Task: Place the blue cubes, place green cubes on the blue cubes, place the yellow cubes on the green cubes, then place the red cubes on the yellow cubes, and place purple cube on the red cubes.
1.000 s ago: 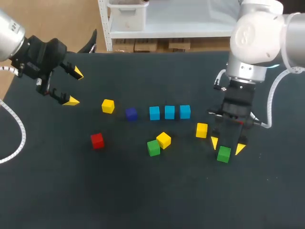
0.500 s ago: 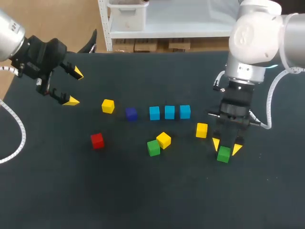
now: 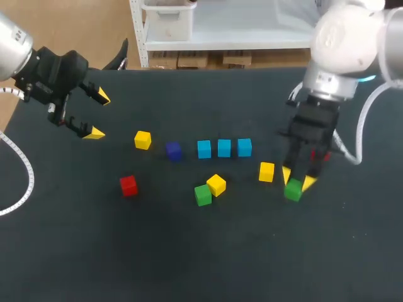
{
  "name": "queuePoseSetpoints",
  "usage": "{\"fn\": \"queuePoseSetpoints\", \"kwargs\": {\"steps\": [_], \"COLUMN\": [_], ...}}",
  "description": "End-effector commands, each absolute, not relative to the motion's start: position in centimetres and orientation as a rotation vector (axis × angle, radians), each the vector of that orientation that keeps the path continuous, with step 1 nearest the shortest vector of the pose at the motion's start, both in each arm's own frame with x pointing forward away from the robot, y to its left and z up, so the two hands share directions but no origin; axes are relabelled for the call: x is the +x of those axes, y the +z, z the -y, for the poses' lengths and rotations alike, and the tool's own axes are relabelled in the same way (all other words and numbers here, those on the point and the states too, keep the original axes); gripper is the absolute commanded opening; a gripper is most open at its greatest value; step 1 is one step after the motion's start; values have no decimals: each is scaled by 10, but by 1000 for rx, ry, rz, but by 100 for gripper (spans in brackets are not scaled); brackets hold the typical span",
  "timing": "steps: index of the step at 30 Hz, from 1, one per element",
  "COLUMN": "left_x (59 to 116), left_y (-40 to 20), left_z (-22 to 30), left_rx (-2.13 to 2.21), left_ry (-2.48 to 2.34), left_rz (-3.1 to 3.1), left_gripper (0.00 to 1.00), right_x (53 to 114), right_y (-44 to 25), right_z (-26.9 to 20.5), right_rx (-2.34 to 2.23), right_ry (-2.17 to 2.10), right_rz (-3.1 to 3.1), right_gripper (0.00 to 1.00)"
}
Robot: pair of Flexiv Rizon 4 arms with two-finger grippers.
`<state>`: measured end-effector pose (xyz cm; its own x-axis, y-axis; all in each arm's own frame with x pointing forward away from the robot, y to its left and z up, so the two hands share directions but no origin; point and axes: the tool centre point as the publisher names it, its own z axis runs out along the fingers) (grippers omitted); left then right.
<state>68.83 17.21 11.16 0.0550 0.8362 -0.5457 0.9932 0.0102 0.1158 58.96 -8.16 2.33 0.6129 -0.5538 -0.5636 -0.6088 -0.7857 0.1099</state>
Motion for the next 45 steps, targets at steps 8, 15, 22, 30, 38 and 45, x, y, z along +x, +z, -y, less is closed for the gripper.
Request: {"fn": "queuePoseSetpoints", "kwargs": {"steps": [8, 15, 22, 30, 38, 45], "left_x": [688, 688, 688, 688, 688, 688], "left_y": [111, 111, 111, 111, 111, 111], "left_z": [-173, -173, -173, -173, -173, -173], "left_rx": [1870, 1870, 1870, 1870, 1870, 1870], "left_ry": [-442, -442, -442, -442, -442, -442], "left_rz": [-1820, -1820, -1820, -1820, -1820, -1820], "left_gripper": [100, 100, 100, 100, 100, 100], "right_x": [624, 658, 681, 692, 695, 696], "right_y": [96, 103, 93, 81, 68, 52], "right_z": [62, 34, 14, -6, -18, -27], "right_rx": [-2350, -2245, -2129, -2000, -1963, -1921], "right_ry": [623, 539, 507, 576, 595, 592], "right_rz": [-1396, -1470, -1614, -1726, -1777, -1810], "right_gripper": [0, 0, 0, 0, 0, 0]}}
